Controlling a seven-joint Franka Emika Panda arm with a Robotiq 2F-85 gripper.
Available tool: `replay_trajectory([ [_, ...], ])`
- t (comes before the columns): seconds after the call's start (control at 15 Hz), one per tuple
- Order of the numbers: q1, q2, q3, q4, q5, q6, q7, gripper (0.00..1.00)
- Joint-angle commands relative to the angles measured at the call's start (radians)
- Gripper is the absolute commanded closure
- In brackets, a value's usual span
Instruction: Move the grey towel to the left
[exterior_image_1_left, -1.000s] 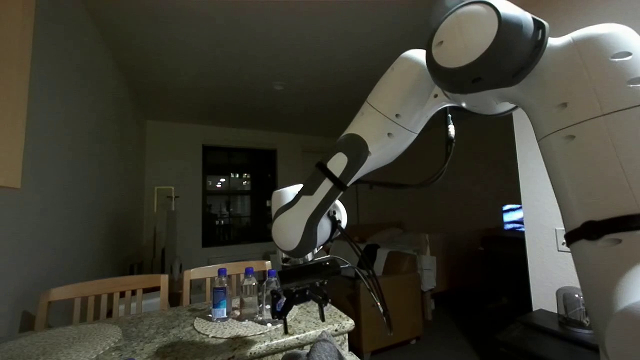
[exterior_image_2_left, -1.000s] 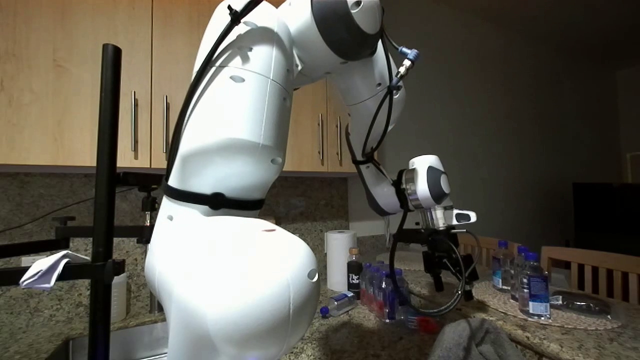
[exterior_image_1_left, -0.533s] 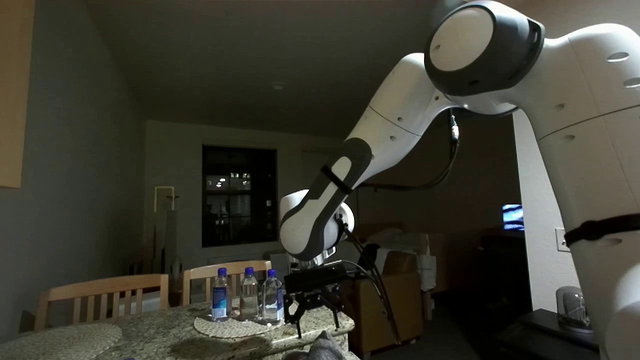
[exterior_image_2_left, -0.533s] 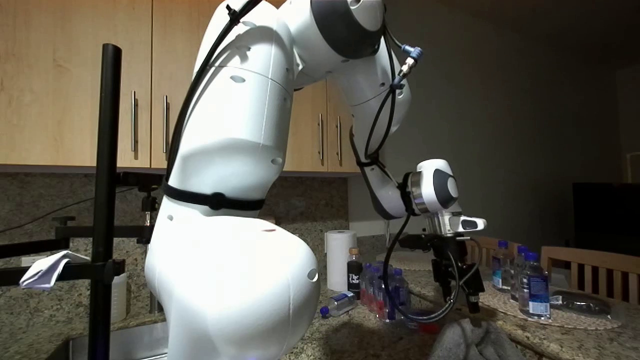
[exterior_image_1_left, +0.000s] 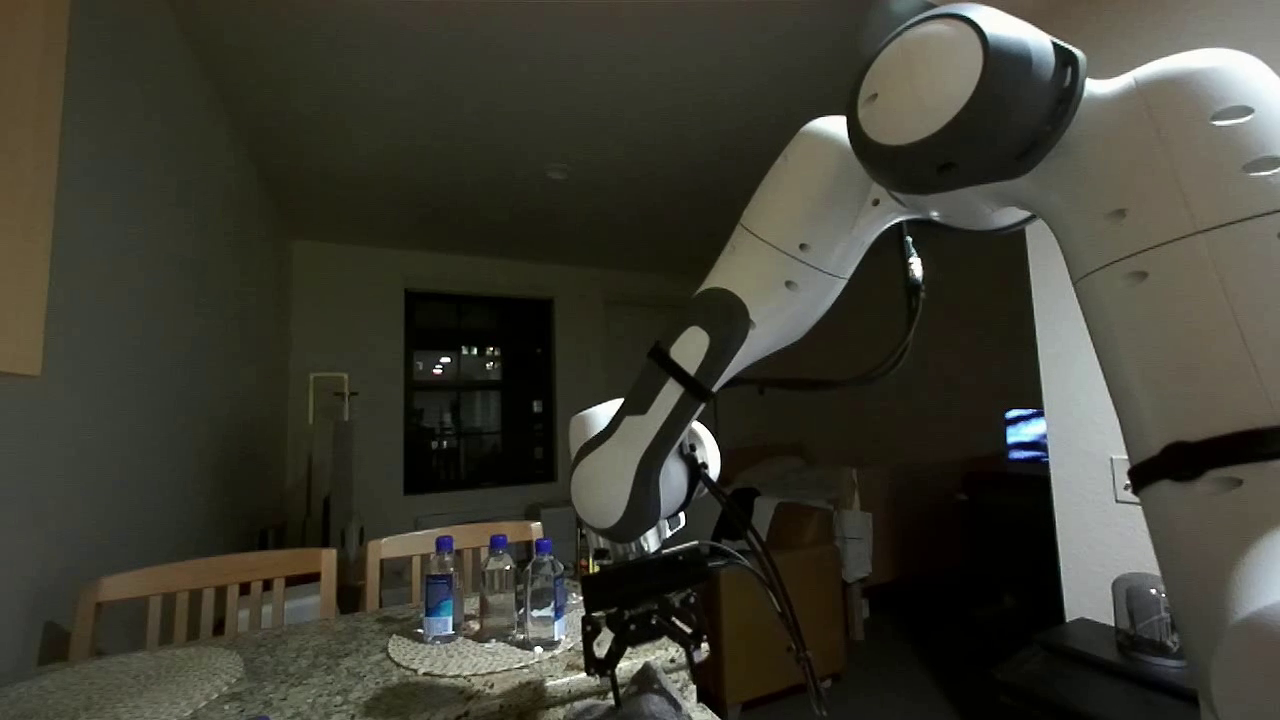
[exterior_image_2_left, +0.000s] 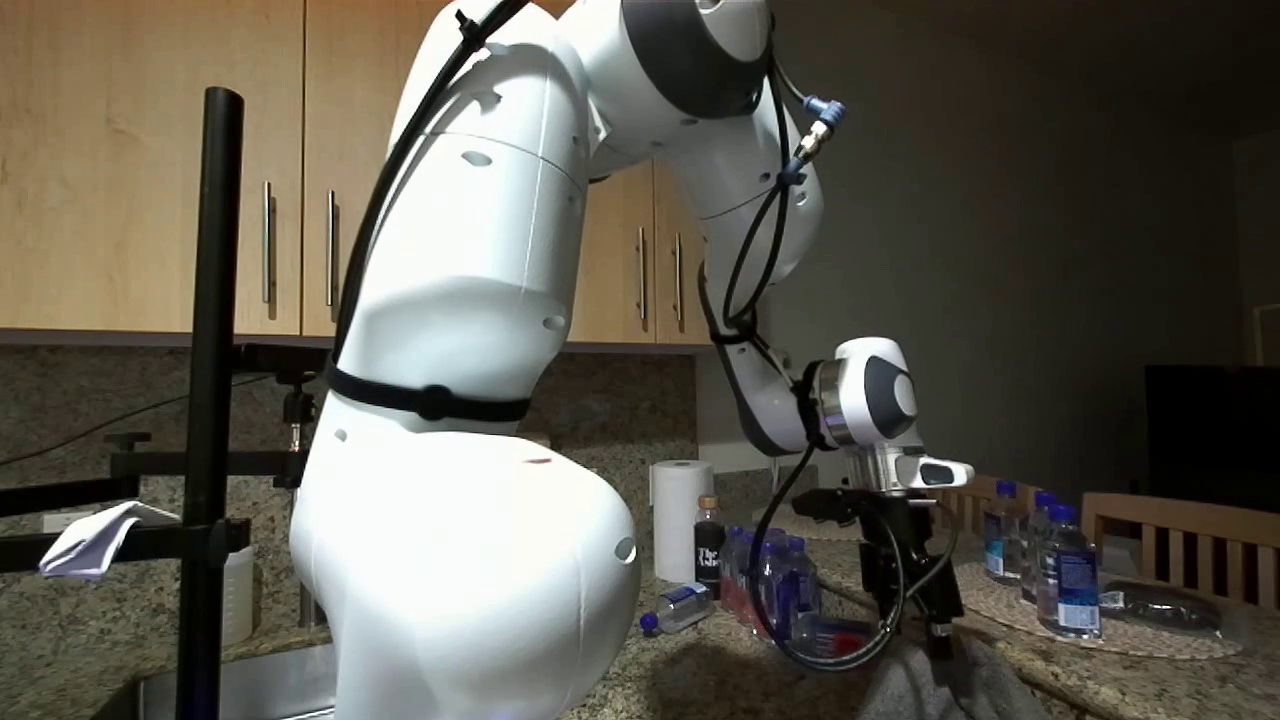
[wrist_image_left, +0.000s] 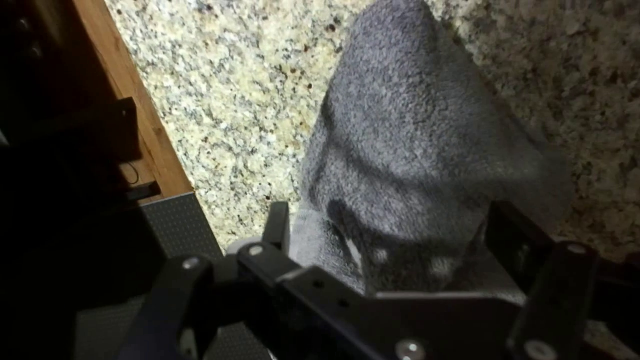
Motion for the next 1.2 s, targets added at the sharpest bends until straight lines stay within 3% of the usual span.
replay_trajectory([
  [0.0,0.003,0.002,0.0,-0.027,0.028,0.0,0.006,0.0],
  [0.07,0.003,0.007,0.001,-0.032,0.028,0.01,0.0,0.0],
  [0.13,0.004,0.01,0.0,-0.037,0.024,0.018,0.001,0.08],
  [0.2,0.005,0.013,0.0,-0.038,0.018,0.026,0.001,0.26],
  [0.87,0.01,0.052,-0.004,-0.027,0.019,0.097,-0.016,0.91],
  [1.13,0.013,0.058,-0.002,-0.023,0.026,0.119,-0.029,0.96],
])
